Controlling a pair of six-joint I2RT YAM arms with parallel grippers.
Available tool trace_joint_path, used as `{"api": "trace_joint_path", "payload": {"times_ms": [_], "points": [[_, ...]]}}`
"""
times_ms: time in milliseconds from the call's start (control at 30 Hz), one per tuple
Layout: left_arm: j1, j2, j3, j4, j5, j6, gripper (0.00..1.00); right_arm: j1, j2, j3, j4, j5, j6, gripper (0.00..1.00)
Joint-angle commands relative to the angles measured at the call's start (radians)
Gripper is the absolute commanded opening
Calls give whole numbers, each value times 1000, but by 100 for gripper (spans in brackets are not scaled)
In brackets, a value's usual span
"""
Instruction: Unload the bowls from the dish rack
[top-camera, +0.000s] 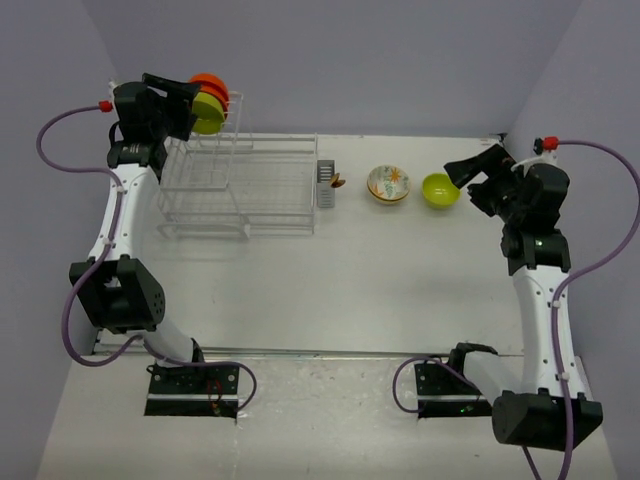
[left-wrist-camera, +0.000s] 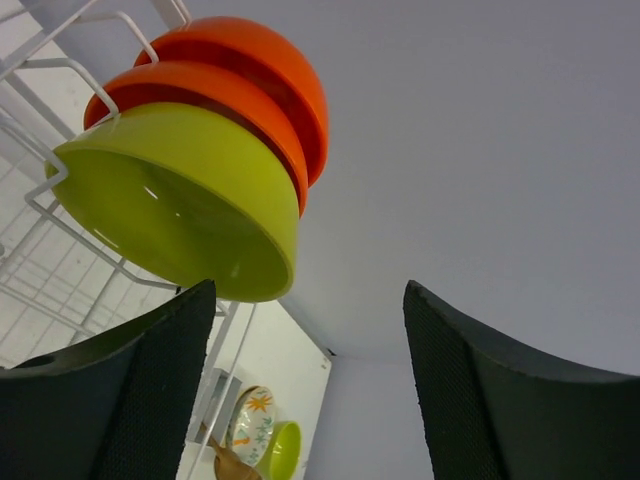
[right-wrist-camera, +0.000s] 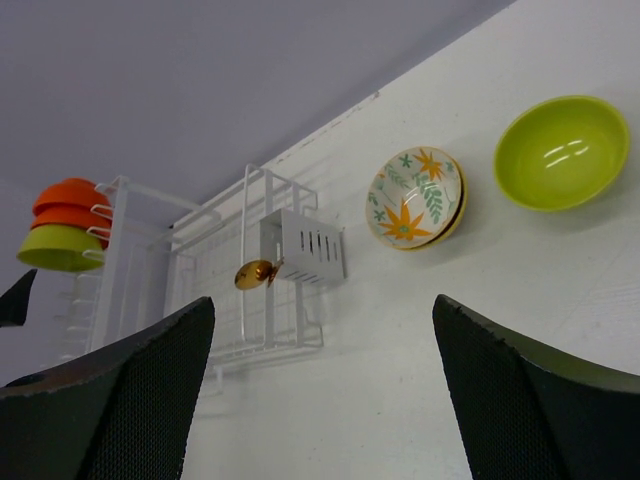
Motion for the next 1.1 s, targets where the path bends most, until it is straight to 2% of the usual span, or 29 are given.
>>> {"api": "trace_joint_path", "payload": {"times_ms": [0,67,100,167,200,300,400,433,467,533,567,633,667,700,900,1067], "points": [[5,19,-19,100,0,-75,74,-1,-74,14,4,-70,-5,90],[4,27,-36,137,-12,-82,70,-1,-106,23,-24,-57,-17,90],[3,33,-33,145,-21,-84,63,-1,-136,25,-28,-50,-28,90],[5,60,-10,140,-29,-79,62,-1,-158,34,-47,-40,-36,90],[3,67,-3,133,-29,-81,56,-1,-173,39,-54,-40,-45,90],[5,77,-20,130,-32,-92,51,-1,-193,55,-73,-48,-54,90],[5,70,-51,154,-40,-105,34,-1,-201,66,-80,-50,-60,90],[5,64,-65,159,-40,-108,33,-1,-204,74,-86,-51,-63,90],[5,62,-71,159,-41,-112,26,-1,-207,75,-86,-50,-65,90],[4,53,-89,163,-47,-115,23,-1,-216,80,-90,-47,-65,90],[3,50,-95,171,-48,-119,16,-1,-221,82,-90,-44,-67,90],[5,42,-109,189,-41,-124,12,-1,-230,83,-93,-44,-67,90],[5,42,-111,194,-38,-122,4,-1,-235,88,-99,-42,-70,90],[3,42,-109,193,-34,-125,0,-1,-238,97,-114,-36,-77,90],[5,16,-138,231,-28,-127,0,-2,-285,109,-120,-30,-80,90],[5,-18,-171,359,-9,-125,0,-1,-312,123,-126,-16,-83,91]]}}
